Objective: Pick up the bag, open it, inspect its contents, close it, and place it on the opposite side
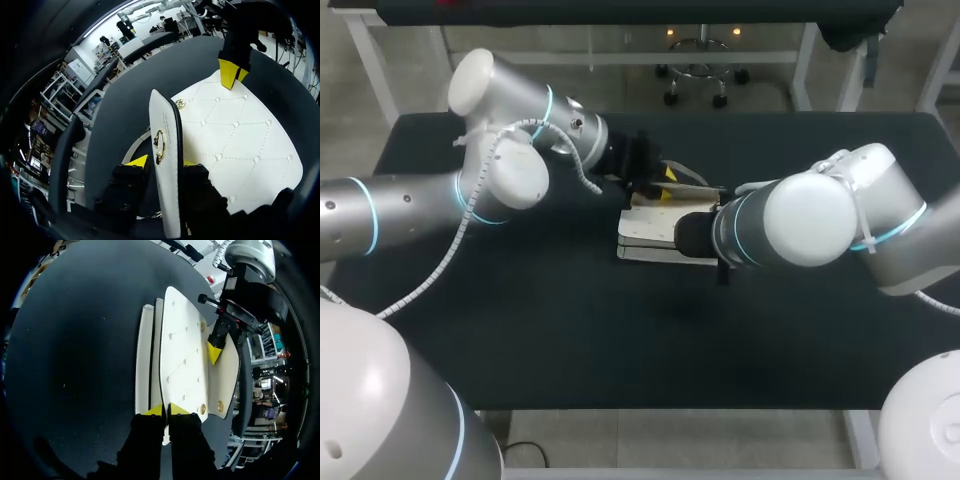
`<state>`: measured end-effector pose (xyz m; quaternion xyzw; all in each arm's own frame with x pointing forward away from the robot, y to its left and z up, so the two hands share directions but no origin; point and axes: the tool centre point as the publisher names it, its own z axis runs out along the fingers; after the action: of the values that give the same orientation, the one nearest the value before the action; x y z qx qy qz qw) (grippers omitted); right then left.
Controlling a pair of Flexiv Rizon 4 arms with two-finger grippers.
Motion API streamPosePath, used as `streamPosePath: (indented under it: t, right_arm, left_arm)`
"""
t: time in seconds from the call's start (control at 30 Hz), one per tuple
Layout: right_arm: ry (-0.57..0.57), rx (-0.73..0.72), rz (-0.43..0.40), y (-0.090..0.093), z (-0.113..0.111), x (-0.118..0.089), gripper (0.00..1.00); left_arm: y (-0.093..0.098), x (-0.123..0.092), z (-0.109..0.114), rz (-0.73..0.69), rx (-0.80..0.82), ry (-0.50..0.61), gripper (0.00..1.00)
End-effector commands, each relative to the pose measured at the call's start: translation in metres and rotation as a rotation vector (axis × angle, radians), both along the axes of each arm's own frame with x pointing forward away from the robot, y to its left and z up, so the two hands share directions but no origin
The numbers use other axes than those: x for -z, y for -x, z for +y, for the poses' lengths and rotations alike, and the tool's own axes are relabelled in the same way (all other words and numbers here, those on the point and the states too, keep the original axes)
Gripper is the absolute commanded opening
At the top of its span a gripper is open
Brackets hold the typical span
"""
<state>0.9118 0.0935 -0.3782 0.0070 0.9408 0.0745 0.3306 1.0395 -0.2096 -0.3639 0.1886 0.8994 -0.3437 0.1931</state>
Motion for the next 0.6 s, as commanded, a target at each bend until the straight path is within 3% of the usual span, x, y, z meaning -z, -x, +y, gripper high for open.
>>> streamPosePath:
  t: [0.03, 0.17, 0.23, 0.6]
  right_arm:
    - [-0.025, 0.047, -0.385, 0.0033, -0.0035, 0.0047, 0.0]
    - [-0.025, 0.047, -0.385, 0.0033, -0.0035, 0.0047, 0.0]
    - [-0.025, 0.047, -0.385, 0.0033, -0.0035, 0.0047, 0.0]
    - [-0.025, 0.049, -0.384, 0.0034, -0.0036, 0.0044, 0.0]
  left_arm:
    - [-0.0015, 0.0003, -0.0012, 0.009, -0.006, -0.01, 0.22]
    - [-0.0022, 0.0019, -0.0006, 0.018, -0.013, -0.014, 0.16]
    - [-0.0029, 0.0025, -0.0004, 0.02, -0.019, -0.017, 0.0]
    - [-0.0035, 0.0011, 0.0007, 0.033, -0.023, 0.01, 0.0]
